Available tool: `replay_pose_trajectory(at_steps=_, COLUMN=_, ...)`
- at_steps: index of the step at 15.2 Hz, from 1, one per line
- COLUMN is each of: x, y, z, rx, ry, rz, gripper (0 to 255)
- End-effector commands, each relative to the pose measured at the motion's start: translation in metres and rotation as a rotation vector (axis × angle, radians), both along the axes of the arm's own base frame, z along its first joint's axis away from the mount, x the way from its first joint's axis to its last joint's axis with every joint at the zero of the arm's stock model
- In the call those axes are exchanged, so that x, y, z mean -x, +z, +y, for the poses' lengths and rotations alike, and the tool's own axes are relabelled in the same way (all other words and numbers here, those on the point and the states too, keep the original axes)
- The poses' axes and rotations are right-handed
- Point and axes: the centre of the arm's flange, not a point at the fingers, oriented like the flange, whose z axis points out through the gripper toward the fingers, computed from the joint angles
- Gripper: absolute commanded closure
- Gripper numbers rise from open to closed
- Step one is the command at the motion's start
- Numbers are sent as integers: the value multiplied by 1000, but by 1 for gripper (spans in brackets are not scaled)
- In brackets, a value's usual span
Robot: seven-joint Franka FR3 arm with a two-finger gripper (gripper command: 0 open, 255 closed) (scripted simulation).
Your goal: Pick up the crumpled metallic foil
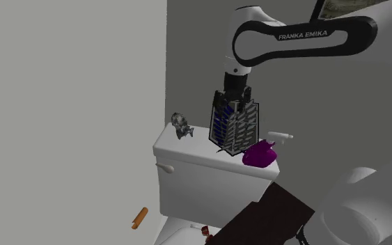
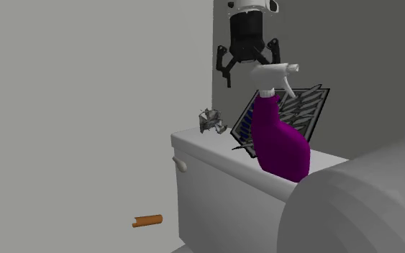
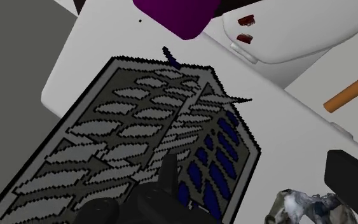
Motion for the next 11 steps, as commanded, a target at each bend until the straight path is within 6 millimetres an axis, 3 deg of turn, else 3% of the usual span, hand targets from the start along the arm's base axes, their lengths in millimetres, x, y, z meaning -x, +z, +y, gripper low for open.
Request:
replay_pose_trajectory(at_steps=1, x=-22, y=-9, z=10, rx=6, ry=-18, rz=-5, gripper=0)
replay_pose_trajectory(at_steps=11, x=-139, y=-56, z=48, rx=37, ry=-102, rz=-24, gripper=0)
